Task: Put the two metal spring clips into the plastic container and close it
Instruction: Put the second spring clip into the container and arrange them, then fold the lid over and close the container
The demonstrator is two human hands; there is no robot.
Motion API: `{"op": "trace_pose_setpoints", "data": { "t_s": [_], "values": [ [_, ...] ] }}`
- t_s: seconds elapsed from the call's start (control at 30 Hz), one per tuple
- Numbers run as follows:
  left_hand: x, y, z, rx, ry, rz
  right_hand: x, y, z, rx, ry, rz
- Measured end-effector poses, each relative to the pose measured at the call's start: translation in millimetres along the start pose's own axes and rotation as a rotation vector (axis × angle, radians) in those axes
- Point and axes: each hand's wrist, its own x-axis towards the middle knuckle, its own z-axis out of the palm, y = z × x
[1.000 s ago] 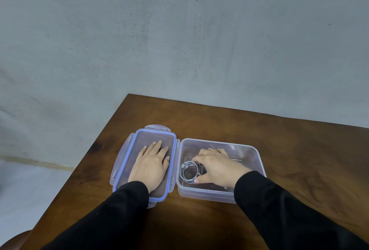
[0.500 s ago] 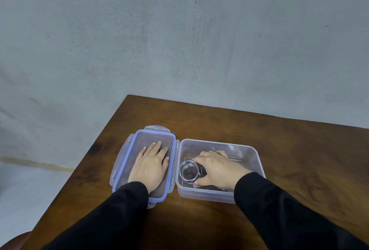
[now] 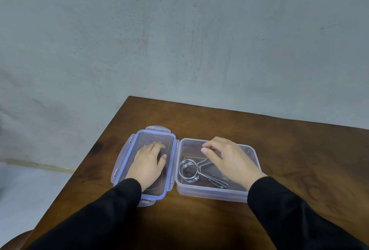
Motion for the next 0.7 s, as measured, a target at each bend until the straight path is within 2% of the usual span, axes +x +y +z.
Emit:
{"op": "trace_pose_setpoints", "data": {
  "t_s": [0.17,0.27,0.37,0.5,0.7],
  "values": [
    [-59.2,-1.9,-10.7,0.194,0.006,0.194,-12.9,-3.3,3.5,0.035,0.013,-0.006],
    [-92.4,-15.5,-10.5,0.301,-0.086,0.197,-18.8,-7.1,6.4,0.047,0.027,-0.003],
    [-102.9,-24.5,-10.9,0.302,-0.162,0.179,-24.0,-13.7,11.7,0.062,0.020,-0.009],
    [-103.7,-38.6,-8.9,0.293,-0.116,0.282,-30.4,-25.3,20.1,0.067,0.008,-0.021],
    [-111.1,-46.4,-15.0,0.294,0.073,0.400,-35.8,-35.5,20.7,0.064,0.021,-0.052]
  ]
}}
